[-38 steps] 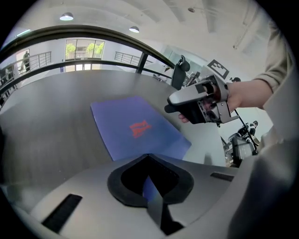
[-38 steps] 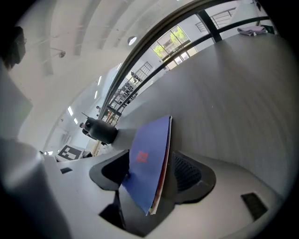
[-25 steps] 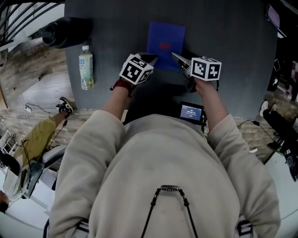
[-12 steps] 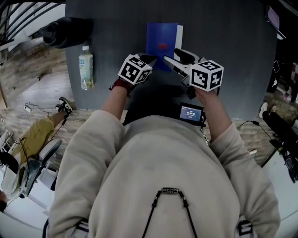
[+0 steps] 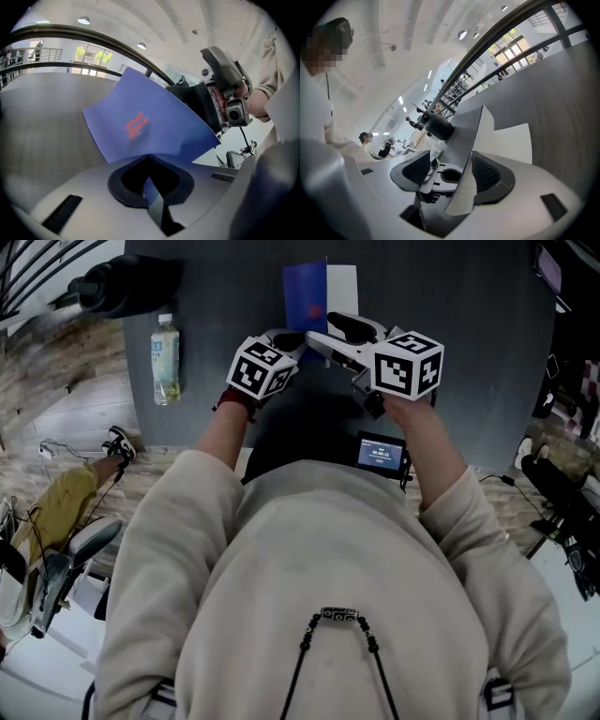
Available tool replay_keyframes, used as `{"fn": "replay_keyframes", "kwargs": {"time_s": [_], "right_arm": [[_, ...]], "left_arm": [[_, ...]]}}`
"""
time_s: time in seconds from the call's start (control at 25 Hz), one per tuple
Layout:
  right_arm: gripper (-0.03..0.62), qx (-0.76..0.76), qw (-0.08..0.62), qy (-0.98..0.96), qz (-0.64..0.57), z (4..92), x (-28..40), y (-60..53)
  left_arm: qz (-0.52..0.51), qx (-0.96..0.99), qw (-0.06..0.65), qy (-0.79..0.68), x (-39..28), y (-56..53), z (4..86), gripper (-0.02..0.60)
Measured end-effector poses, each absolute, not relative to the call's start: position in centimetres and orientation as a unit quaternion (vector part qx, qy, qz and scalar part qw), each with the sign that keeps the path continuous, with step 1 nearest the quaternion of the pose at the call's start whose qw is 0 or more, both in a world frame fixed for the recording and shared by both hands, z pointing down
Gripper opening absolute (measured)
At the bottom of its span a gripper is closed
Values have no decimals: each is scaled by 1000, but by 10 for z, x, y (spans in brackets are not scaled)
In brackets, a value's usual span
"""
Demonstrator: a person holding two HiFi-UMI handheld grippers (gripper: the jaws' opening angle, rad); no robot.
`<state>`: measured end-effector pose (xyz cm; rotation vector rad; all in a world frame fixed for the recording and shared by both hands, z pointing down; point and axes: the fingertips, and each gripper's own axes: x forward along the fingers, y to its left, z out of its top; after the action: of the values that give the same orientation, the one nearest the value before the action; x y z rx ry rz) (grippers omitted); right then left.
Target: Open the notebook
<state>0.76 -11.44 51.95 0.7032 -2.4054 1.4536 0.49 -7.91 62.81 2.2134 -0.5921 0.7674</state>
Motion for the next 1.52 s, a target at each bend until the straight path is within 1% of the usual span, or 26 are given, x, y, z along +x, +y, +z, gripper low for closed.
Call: {"fn": "replay_keyframes", "kwargs": {"time_s": [0.08, 0.28, 0.48, 0.72, 0.96, 1.04, 1.28, 1.52], "right_arm": [[279, 231, 121, -827, 498, 514, 2, -114], [279, 215, 117, -838, 488, 502, -15, -117], [279, 204, 117, -844, 481, 492, -29, -121], [279, 175, 117, -851, 481, 483, -48, -111], [279, 135, 128, -860, 475, 474, -71, -100], [279, 124, 130, -862, 474, 472, -78, -95], [279, 98, 143, -869, 464, 467, -100, -77], [279, 79, 158, -871, 458, 468, -107, -64]], "left_arm": [[292, 855, 360, -232, 6, -78, 627, 6], [236, 846, 398, -264, -8, -86, 618, 6], [234, 850, 372, -291, -27, -91, 605, 6], [206, 849, 364, -323, -45, -96, 584, 6], [161, 814, 393, -396, -95, -89, 574, 6], [161, 808, 395, -405, -105, -79, 571, 6], [124, 786, 413, -443, -126, -59, 563, 6], [119, 781, 414, -452, -121, -45, 560, 6]]}}
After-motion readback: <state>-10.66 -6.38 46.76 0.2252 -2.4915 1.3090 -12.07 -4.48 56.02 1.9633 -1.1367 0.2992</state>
